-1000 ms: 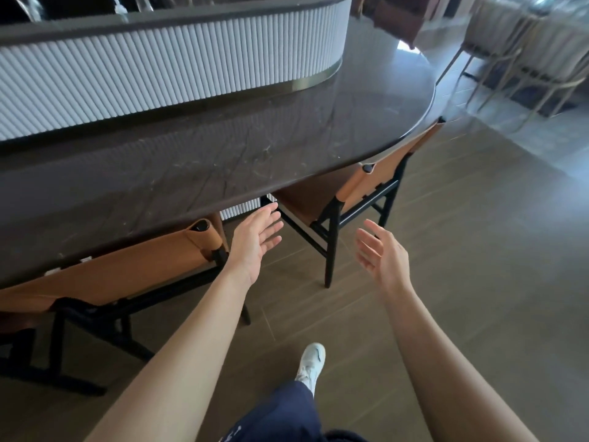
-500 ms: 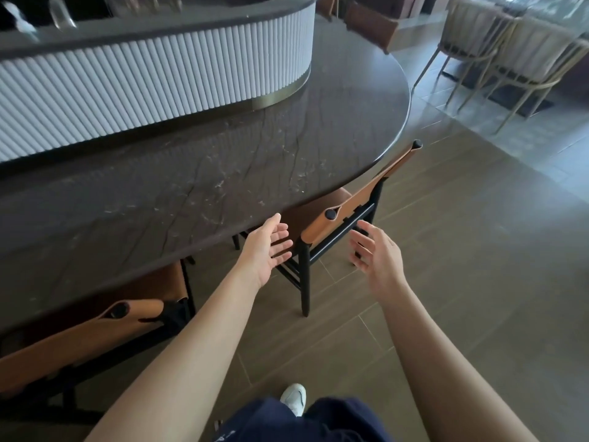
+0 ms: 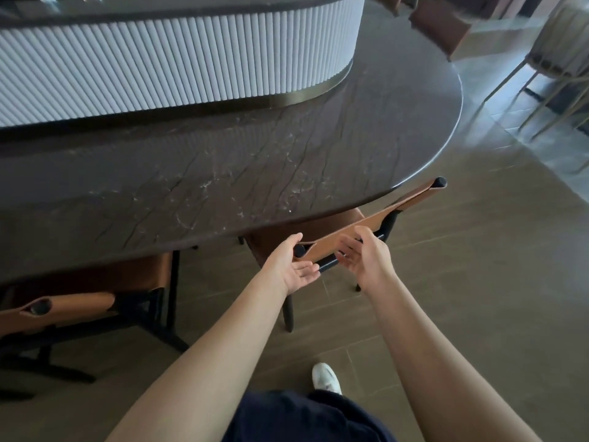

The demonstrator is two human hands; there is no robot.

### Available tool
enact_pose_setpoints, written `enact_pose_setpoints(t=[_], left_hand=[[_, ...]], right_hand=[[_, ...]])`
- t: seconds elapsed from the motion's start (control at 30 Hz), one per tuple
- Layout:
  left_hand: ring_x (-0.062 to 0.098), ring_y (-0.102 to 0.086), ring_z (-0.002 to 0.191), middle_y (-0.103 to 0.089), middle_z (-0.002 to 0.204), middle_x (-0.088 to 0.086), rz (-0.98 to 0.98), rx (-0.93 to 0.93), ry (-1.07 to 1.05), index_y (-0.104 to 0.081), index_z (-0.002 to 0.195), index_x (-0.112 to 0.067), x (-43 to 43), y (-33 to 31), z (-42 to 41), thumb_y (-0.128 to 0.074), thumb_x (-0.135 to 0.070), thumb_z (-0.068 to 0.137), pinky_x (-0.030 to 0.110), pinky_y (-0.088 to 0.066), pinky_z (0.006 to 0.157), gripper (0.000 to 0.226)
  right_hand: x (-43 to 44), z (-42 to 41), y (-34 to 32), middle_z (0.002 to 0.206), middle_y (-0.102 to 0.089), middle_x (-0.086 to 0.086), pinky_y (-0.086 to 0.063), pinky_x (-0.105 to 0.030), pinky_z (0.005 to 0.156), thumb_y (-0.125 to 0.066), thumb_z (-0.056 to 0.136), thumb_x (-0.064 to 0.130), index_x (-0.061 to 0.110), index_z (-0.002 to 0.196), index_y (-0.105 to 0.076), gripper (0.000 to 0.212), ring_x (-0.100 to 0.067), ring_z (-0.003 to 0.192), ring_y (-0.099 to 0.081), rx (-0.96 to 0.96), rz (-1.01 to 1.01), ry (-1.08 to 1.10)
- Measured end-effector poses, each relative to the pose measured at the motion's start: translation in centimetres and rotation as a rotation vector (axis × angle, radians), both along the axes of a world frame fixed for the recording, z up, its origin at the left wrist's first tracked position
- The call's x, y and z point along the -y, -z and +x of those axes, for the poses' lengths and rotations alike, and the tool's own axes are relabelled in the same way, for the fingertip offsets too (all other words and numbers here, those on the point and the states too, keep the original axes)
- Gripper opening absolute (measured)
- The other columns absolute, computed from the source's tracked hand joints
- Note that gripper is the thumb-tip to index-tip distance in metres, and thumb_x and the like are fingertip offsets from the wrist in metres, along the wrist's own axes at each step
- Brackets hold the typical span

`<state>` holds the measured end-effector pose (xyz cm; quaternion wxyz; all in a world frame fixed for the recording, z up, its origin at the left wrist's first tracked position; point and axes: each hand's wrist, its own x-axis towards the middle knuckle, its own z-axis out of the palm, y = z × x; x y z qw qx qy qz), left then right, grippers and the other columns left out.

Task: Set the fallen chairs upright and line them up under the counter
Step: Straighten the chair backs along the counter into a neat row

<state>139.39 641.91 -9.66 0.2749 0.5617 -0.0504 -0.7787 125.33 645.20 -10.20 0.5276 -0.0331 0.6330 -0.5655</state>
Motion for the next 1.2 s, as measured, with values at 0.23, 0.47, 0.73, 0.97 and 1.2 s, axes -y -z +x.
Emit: enact_pose_setpoints(t=[0.23,0.47,0.73,0.97,1.2], left_hand=[[0.034,-0.046,0.131,-0.043,0.144,0.023,0.056,-0.001,-0.312,-0.049,0.131,-0.010,0.0,2.2,-7.2,-0.068,-0.022,0.089,0.045,-0.044,0.104,0.047],[0.034,-0.044,0.131,-0.039,0.145,0.021,0.162,0.005,-0.571,-0.036,0.143,-0.006,3.2,2.3,-10.5,-0.060,-0.026,0.095,0.052,-0.044,0.102,0.057],[0.038,-0.060,0.087,-0.055,0.110,0.023,0.219,0.036,-0.729,-0.057,0.098,0.002,3.7,2.8,-10.0,-0.052,0.011,0.090,0.046,-0.056,0.086,0.012],[0.039,-0.061,0.097,-0.054,0.093,0.027,0.314,-0.032,-0.818,-0.054,0.083,0.004,4.2,2.0,-6.2,-0.050,0.012,0.091,0.048,-0.055,0.087,0.012],[0.038,-0.060,0.110,-0.058,0.119,0.026,0.271,0.021,-0.804,-0.057,0.106,0.008,4.5,2.8,-0.6,-0.052,0.011,0.091,0.047,-0.055,0.087,0.016]], right_hand=[[3.2,-6.2,1.9,0.099,-0.060,-0.010,-0.058,-0.031,0.061,-0.051,0.096,0.019,0.013,0.105,-0.057,0.012,-0.021,0.080,-0.061,0.009,0.128,-0.132],[6.3,-9.2,3.5,0.112,-0.061,-0.016,-0.058,-0.035,0.063,-0.053,0.097,0.020,0.020,0.133,-0.045,0.037,-0.026,0.087,-0.066,0.065,0.204,-0.189],[9.4,-9.2,4.2,0.110,-0.060,-0.017,-0.057,-0.043,0.058,-0.042,0.100,0.004,0.019,0.144,-0.033,0.047,-0.031,0.092,-0.065,0.109,0.177,-0.169],[8.7,-5.6,4.2,0.133,-0.049,-0.020,-0.055,-0.053,0.087,-0.039,0.099,-0.004,0.020,0.150,-0.024,0.058,-0.038,0.115,-0.057,0.163,0.155,-0.172],[7.8,-0.1,3.6,0.111,-0.056,-0.009,-0.056,-0.048,0.090,-0.039,0.101,0.000,0.029,0.156,-0.007,0.070,-0.023,0.082,-0.066,0.187,0.151,-0.168]])
